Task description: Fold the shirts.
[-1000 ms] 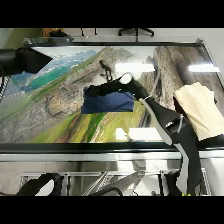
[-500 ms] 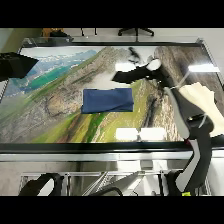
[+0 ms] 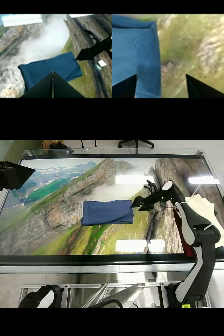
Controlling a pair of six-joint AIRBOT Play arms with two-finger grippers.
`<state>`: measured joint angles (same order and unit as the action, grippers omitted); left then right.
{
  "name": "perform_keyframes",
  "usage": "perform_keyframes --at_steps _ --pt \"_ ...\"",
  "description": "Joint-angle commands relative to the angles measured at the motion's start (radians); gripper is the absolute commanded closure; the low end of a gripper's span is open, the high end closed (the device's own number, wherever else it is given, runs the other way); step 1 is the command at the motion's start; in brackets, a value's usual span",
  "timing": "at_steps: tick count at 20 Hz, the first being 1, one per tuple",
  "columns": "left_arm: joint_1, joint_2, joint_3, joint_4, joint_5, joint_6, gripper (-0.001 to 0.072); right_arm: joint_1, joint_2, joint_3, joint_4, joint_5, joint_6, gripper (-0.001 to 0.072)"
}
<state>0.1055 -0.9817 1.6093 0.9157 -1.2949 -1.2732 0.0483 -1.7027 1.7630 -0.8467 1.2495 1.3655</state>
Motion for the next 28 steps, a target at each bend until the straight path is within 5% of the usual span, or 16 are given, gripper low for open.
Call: perform_keyframes --at_steps 1,3,4,7,10,19,24,28 --pt "0.001 -0.032 0.002 0.0 -0.03 0.001 0.0694 0.029 -0.039 -0.015 0.093 -0.005 -0.057 0.0052" --pt "0.001 -0.055 0.002 0.0 -0.043 0.001 0.0694 0.047 -0.042 -0.015 0.097 -0.023 -0.057 0.0055" --pt "0.001 -0.068 0.002 -0.002 -0.049 0.001 0.0695 0.052 -0.045 -0.015 0.111 -0.023 -0.058 0.0123" --pt "0.001 -0.095 0.002 -0.002 -0.054 0.0 0.0694 0.06 -0.043 -0.014 0.243 -0.013 -0.125 0.0522" --pt "0.001 -0.093 0.003 -0.002 -0.05 0.001 0.0695 0.052 0.01 0.024 0.37 -0.01 -0.175 0.0691" --pt "0.001 -0.093 0.003 -0.003 -0.061 0.001 0.0694 -0.241 0.279 0.235 0.369 -0.203 -0.042 0.0693" --pt "0.001 -0.093 0.003 -0.003 -0.064 0.0 0.0694 -0.521 0.348 0.235 0.36 -0.223 0.13 0.0693" --pt "0.001 -0.093 0.003 -0.002 -0.075 0.001 0.0694 -0.715 0.362 0.234 0.293 -0.093 0.34 0.0693"
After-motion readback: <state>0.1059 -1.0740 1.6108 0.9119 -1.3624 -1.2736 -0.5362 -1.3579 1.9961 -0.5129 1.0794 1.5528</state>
